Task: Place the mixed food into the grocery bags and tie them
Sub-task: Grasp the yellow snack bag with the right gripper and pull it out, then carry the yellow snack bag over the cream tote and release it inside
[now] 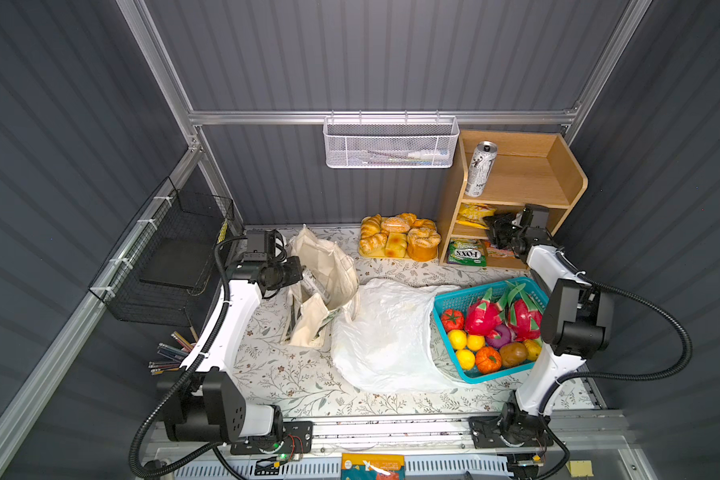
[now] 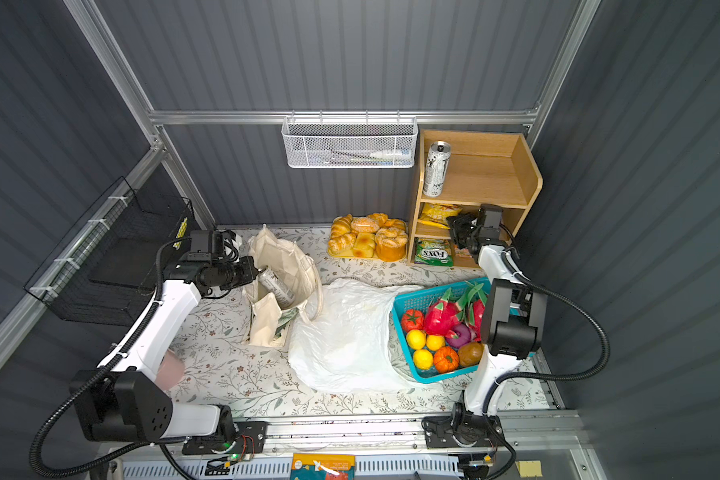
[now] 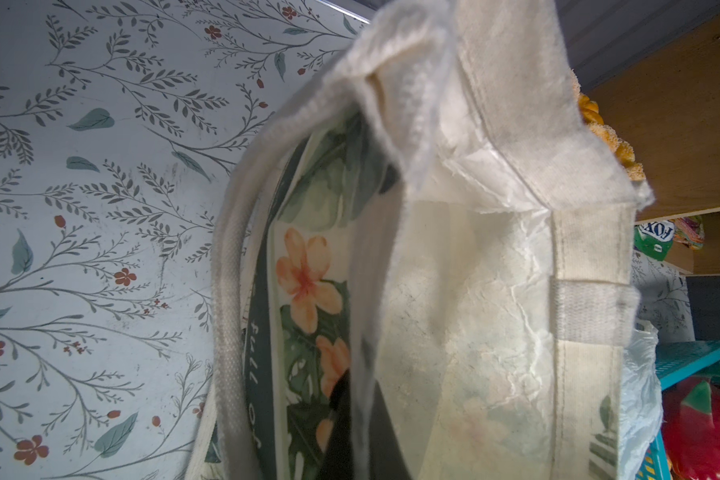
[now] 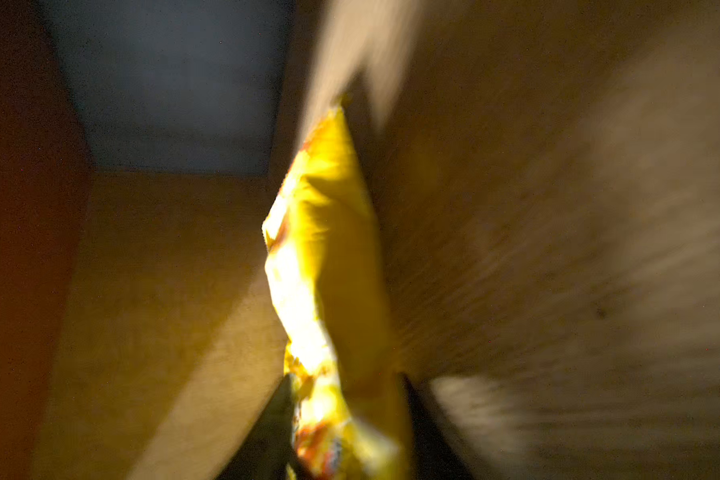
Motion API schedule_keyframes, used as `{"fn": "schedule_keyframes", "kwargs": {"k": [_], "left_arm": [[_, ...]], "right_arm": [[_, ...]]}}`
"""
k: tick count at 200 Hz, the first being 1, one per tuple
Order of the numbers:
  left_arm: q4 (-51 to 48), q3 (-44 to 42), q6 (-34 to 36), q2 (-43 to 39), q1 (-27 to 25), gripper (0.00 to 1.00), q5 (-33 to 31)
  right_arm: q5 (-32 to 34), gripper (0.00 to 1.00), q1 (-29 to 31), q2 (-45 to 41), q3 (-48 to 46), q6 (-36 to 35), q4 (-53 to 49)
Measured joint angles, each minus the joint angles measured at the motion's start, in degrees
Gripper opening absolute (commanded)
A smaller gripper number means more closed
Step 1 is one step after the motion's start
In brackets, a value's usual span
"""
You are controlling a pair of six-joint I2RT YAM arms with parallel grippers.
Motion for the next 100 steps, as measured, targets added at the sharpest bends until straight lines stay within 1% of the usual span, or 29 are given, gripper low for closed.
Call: {"fn": "schedule_keyframes", "kwargs": {"k": [12,20,22,35,56,77,100], "left_arm": [[-0.13,0.02,0.0,0.0,0.02,0.0,0.0],[-0.11,0.04,0.0,0.0,0.02,0.0,0.0],[-0.11,0.04,0.0,0.0,0.02,0.0,0.0],[-0.11,0.04,0.0,0.0,0.02,0.0,0.02],[-0.04,0.04,-0.02,0.02,0.02,0.0,0.04],[0.0,0.11,-0.04,0.37,0.02,0.0,0.02],[-0.04,0.66,-0.07,1.01,0.02,0.0,0.02]], "right_arm": [[-0.5,0.0,0.0,0.07,-0.24,0.24,0.44],[-0.63,0.0,-0.04,-0.17,-0.68,1.18,1.05],[-0.74,0.0,-0.04,-0.26,-0.79,0.33,1.14],[-1.07,0.0,-0.13,-1.49,-2.56,0.74,2.29],[-1.2,0.0,-0.44,-5.84,-7.32,0.81,3.39],[-1.27,0.0,-0.7,-12.81,-13.53,0.87,4.26],[-1.38,0.0,-0.74,-22.43,-20.39,0.61,4.61]]}}
